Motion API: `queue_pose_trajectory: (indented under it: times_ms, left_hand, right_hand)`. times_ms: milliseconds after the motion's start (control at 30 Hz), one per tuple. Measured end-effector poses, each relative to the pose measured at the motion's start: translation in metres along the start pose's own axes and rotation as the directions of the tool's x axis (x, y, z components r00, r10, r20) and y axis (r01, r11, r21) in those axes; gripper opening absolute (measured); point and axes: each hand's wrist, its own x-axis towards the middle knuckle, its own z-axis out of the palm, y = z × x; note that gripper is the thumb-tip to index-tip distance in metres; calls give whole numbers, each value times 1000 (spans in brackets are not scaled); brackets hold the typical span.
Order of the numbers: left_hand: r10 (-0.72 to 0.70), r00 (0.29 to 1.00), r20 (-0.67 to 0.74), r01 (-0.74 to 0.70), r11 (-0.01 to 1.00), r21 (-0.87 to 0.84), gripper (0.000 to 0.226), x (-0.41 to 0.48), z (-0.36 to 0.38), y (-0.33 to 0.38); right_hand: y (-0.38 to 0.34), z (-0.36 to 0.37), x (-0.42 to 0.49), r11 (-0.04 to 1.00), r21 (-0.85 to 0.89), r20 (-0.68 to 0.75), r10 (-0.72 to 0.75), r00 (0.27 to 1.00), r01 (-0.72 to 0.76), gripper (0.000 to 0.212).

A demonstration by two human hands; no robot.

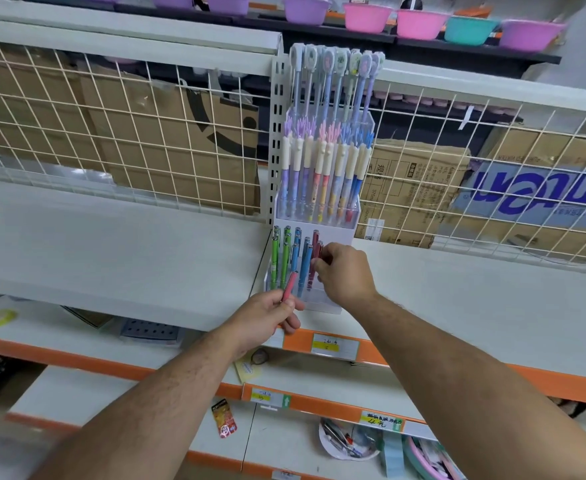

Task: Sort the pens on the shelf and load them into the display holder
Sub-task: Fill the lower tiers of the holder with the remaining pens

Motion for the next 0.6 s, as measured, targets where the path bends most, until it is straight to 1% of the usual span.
queue_pose_trajectory:
  times_ms: [200, 333, 433, 600]
  left_hand:
    - [0, 1000, -1, 0, 1000, 11, 24, 1, 0, 1]
    - [2, 1000, -3, -2, 1000, 13, 24, 1, 0, 0]
    - [5, 1000, -2, -5, 1000, 11, 24, 2, 1, 0]
    - [11, 1000, -8, -11, 1000, -8, 19, 4, 2, -3]
  right_hand:
    - [1, 3, 0, 998, -16, -7, 68, 998, -68, 16]
    - [5, 3, -8, 995, 2, -52, 104, 993, -104, 14]
    - [8, 5, -24, 992, 80, -48, 97, 994, -93, 18]
    - [2, 10, -46, 947, 304, 100, 73, 992, -100, 14]
